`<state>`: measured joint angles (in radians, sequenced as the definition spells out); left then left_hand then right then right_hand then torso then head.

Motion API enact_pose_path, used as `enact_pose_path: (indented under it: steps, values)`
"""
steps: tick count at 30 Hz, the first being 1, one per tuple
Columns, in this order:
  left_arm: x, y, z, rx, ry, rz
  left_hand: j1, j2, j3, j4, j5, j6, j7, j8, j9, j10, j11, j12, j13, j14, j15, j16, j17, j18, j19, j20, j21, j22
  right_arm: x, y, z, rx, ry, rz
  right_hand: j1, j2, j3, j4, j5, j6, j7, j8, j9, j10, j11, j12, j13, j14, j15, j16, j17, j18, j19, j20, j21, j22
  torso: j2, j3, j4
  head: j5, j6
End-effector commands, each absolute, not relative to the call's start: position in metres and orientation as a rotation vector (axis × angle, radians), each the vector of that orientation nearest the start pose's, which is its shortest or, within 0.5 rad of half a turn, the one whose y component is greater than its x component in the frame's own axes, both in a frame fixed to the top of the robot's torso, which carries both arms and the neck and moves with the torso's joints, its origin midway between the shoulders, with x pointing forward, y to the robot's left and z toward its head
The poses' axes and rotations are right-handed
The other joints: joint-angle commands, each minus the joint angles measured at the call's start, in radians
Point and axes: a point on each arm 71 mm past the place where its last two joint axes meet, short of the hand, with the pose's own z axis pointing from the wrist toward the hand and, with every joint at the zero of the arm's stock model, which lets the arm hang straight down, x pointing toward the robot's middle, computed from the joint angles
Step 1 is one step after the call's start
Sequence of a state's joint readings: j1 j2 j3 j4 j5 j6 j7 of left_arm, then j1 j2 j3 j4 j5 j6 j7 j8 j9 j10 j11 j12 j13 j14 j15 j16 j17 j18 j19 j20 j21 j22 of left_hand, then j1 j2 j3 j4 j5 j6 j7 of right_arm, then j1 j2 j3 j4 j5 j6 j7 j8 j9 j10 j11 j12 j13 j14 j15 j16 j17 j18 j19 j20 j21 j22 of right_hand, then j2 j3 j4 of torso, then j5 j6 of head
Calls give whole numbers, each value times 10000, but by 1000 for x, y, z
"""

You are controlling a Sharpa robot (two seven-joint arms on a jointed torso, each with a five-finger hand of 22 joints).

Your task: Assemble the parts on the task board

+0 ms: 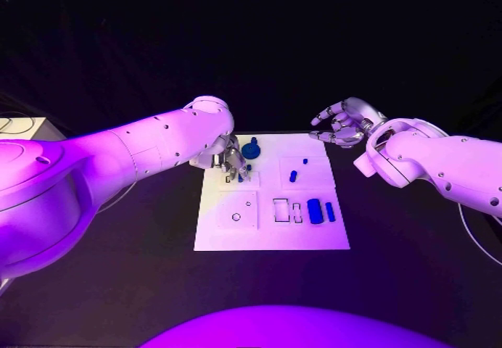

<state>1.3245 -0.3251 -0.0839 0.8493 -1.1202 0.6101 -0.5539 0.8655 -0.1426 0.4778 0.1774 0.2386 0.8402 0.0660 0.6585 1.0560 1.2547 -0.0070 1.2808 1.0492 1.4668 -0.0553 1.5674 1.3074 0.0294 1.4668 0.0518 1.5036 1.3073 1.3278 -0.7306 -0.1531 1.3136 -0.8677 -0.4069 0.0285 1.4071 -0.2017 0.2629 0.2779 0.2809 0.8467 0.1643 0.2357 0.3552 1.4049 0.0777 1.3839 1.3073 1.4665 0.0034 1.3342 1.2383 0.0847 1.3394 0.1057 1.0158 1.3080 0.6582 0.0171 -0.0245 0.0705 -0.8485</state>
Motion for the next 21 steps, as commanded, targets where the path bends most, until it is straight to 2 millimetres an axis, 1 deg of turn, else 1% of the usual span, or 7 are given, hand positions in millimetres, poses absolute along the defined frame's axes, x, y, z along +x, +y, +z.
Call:
enact_pose_path:
  steps: [1, 2, 7, 11, 16, 18, 21]
  values:
    - [573, 142, -215, 724, 25746, -979, 183, -53, -363, 302, -553, 96, -22, -71, 55, 26, 23, 15, 18, 1040, -73, 33, 2634, -1, 313, -50, -58, 1516, 535, -213, -169, 3129, 16495, 8471, -99, -31, 64, -22, -9, -83, 7, 59, 9, -38, 5, -38, 739, 196, -27, -21, -5, 187, 51, 0, -28, 119, 8, -1, 0, 2, 9]
    - [572, 142, -214, 714, 25728, -1038, 223, -47, -418, 356, -632, 97, -23, -76, 63, 24, 21, 13, 14, 1040, -74, 33, 2634, -1, 314, -52, -59, 1517, 535, -213, -169, 3131, 16497, 8467, -99, -31, 64, -22, -9, -83, 7, 59, 9, -38, 5, -38, 739, 196, -27, -21, -5, 187, 51, 0, -28, 119, 5, -2, -2, -3, 25]
    - [571, 142, -208, 627, 25561, -1419, 245, -37, -437, 379, -654, 95, -24, -79, 67, 3, 21, -6, -18, 1040, -74, 33, 2634, 7, 294, -52, -79, 1487, 535, -214, -170, 3143, 16511, 8445, -99, -31, 64, -22, -9, -83, 7, 59, 9, -38, 5, -38, 739, 196, -27, -21, -5, 187, 51, 0, -28, 119, 1, -3, -9, -8, 32]
    - [571, 140, -199, 442, 25322, -1951, 343, -23, -516, 459, -680, 24, -8, -119, 77, -86, 34, -74, -125, 1040, -67, 33, 2634, 22, 258, -52, -118, 1432, 536, -215, -170, 3160, 16516, 8418, -99, -31, 64, -22, -9, -83, 7, 59, 9, -38, 5, -38, 739, 196, -27, -21, -5, 187, 51, 0, -28, 119, -3, -2, 0, -13, 61]
    - [572, 139, -186, 144, 25044, -2609, 682, 49, -674, 625, -649, -200, 75, -296, 43, -294, 106, -202, -320, 1040, -10, 33, 2634, 64, 143, -20, -239, 1266, 536, -216, -171, 3176, 16526, 8396, -99, -31, 64, -22, -9, -83, 7, 59, 9, -38, 5, -38, 739, 196, -27, -21, -5, 187, 51, 0, -28, 119, -12, 1, 11, -21, 101]
    - [572, 139, -180, -5, 24930, -2906, 973, 118, -769, 730, -623, -370, 164, -506, -69, -459, 185, -283, -462, 1028, 60, 11, 2605, 101, 41, 26, -346, 1125, 536, -217, -171, 3184, 16528, 8386, -99, -31, 64, -22, -9, -83, 7, 59, 9, -38, 5, -38, 739, 196, -27, -21, -5, 187, 51, 0, -28, 119, -7, 3, 12, -18, 113]
    - [574, 142, -170, -256, 24740, -3312, 1481, 262, -727, 704, -559, -469, 246, -686, -188, -749, 261, -461, -747, 920, 128, -196, 2349, 176, -158, 80, -558, 841, 536, -217, -171, 3196, 16528, 8371, -99, -31, 64, -22, -9, -83, 7, 59, 9, -38, 5, -38, 739, 196, -27, -21, -5, 187, 51, 0, -28, 119, -3, 3, 13, -9, 150]
